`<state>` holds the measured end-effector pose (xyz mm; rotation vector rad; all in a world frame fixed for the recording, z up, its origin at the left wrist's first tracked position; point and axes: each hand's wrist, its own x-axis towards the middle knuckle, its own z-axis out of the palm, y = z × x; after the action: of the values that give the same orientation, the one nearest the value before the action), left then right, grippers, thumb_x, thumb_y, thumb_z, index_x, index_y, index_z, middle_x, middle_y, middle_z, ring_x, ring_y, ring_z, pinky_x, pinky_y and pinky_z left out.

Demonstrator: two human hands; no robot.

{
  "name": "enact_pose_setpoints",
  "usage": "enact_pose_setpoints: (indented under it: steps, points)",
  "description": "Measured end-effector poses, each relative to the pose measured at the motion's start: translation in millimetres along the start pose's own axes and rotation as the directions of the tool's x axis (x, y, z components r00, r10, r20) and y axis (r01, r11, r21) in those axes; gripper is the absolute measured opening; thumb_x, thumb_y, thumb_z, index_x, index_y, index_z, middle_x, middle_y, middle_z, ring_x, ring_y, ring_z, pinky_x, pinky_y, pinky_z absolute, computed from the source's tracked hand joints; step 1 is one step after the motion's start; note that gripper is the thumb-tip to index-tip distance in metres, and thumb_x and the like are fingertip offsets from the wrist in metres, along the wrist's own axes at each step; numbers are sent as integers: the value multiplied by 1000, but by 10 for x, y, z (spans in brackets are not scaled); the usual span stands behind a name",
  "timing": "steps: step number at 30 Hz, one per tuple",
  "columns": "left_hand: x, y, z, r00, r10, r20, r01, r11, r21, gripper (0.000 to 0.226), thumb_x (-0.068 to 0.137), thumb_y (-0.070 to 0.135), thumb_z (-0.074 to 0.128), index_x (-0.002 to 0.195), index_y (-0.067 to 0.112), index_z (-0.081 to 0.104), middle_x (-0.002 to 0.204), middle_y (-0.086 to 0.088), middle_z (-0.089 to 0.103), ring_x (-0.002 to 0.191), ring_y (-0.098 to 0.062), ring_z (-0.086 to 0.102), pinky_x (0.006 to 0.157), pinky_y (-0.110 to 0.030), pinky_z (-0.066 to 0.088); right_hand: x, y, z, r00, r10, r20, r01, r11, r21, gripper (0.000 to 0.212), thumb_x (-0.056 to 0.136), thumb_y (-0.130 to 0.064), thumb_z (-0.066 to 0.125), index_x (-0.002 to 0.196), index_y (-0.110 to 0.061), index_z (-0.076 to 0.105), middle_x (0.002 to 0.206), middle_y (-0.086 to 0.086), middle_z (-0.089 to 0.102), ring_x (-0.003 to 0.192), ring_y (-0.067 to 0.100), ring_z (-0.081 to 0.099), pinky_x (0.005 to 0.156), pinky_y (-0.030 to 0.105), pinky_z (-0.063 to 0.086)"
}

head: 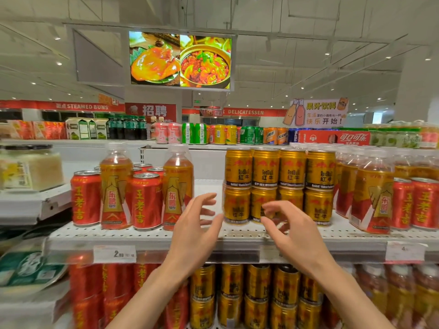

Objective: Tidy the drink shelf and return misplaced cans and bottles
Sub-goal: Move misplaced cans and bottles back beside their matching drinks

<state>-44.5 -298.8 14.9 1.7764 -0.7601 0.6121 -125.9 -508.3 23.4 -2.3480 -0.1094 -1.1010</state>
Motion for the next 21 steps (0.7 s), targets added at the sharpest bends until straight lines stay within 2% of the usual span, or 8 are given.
enact_pose_setpoints:
  steps: [4, 8, 11, 14, 17, 19, 21]
  points:
    - [-100, -199, -505, 999, -27, -21, 28, 999, 36, 34, 93, 21, 72, 121, 35, 58, 102, 16, 68, 95, 1, 64, 76, -11, 54, -41, -259, 239, 998, 35, 55, -34, 999, -30, 11, 94, -32, 67, 104, -34, 67, 90, -22, 67, 83, -1, 64, 69, 15, 54]
    - [-85, -405, -910, 997, -51, -57, 56, 993, 102, 33, 93, 20, 71, 119, 36, 58, 93, 15, 69, 89, -1, 65, 74, -16, 55, 162, -650, 482, 996, -2, 94, 7, 998, -55, 11, 95, -36, 64, 103, -31, 69, 87, -21, 67, 80, -2, 64, 70, 19, 54]
    - [-59, -476, -1025, 997, -58, -44, 63, 992, 108, 34, 93, 19, 71, 122, 32, 60, 91, 15, 70, 85, -4, 65, 73, -21, 55, 462, -972, 659, 996, -48, 71, 52, 997, -59, 21, 95, -38, 63, 113, -28, 66, 95, -20, 64, 75, -1, 61, 71, 23, 56]
    - [-63, -497, -1039, 999, -35, -17, 37, 992, 124, 36, 94, 18, 69, 127, 29, 61, 95, 17, 71, 87, -4, 67, 78, -27, 58, 803, -1271, 788, 997, -41, 67, 42, 999, -12, 46, 94, -50, 59, 132, -25, 52, 119, -11, 61, 75, 5, 61, 78, 36, 58]
    - [-63, -507, -1049, 999, -29, -20, 31, 993, 115, 38, 94, 15, 68, 130, 28, 62, 99, 17, 72, 89, -5, 68, 81, -30, 58, 1038, -1475, 812, 998, -13, 64, 13, 1000, 2, 72, 90, -64, 55, 149, -31, 32, 139, -4, 57, 103, 20, 66, 91, 49, 56]
    - [-65, -500, -1054, 1000, -23, -16, 25, 992, 122, 40, 94, 16, 69, 132, 27, 61, 101, 18, 71, 89, -4, 68, 82, -30, 59, 1126, -1566, 815, 995, 27, 94, -26, 1000, -7, 81, 88, -66, 57, 153, -30, 27, 147, -1, 53, 124, 25, 59, 100, 48, 51]
    - [-67, -490, -1053, 1000, -22, -15, 24, 992, 125, 41, 94, 16, 69, 133, 27, 61, 102, 19, 71, 89, -4, 68, 83, -31, 59, 1175, -1612, 821, 993, 48, 107, -46, 999, -19, 84, 87, -65, 60, 155, -27, 28, 148, 1, 53, 130, 23, 54, 102, 43, 47]
